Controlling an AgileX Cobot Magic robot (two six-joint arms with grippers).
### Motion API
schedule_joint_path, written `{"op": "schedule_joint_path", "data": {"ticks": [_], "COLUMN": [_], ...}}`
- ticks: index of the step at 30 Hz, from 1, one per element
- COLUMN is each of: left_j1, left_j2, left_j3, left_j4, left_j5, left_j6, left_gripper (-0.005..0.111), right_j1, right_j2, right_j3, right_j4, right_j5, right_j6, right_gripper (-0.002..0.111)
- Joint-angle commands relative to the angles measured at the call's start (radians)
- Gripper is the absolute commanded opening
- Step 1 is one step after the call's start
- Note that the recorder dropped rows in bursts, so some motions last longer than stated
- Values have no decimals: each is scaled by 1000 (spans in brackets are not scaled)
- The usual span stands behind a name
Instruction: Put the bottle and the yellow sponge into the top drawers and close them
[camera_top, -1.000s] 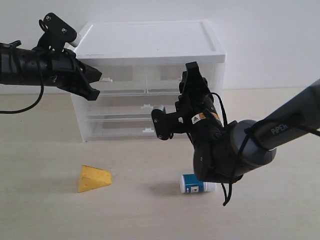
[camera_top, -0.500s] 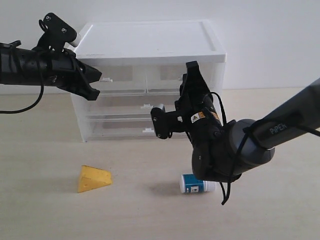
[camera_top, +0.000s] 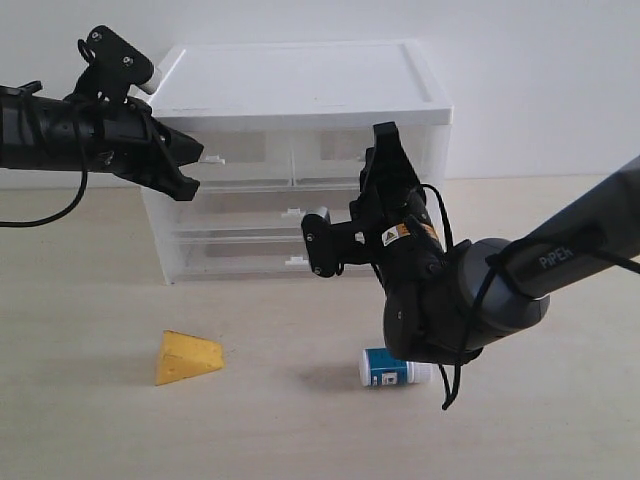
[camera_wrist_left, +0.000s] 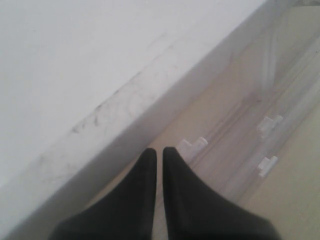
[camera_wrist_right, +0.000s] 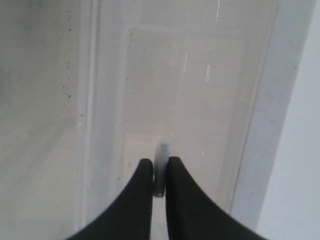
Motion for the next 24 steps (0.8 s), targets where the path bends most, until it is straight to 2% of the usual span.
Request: {"op": "schedule_joint_path", "data": {"ticks": [1, 16, 24], "left_j1": [11, 11, 11], "left_j2": [2, 2, 2], "left_j3": [-27, -27, -27], "left_j4": [-41, -41, -41], "left_j5": [-79, -79, -79], "left_j6": [3, 3, 3], "left_gripper": [4, 4, 4], "right_j1": [-28, 10, 12], "right_j2": [-1, -1, -49], "right_j3": [-31, -31, 53], "right_j4": [25, 90, 111], "right_j5": [-25, -25, -25], "right_j6": [-6, -43, -11], "right_gripper": [0, 0, 0]}}
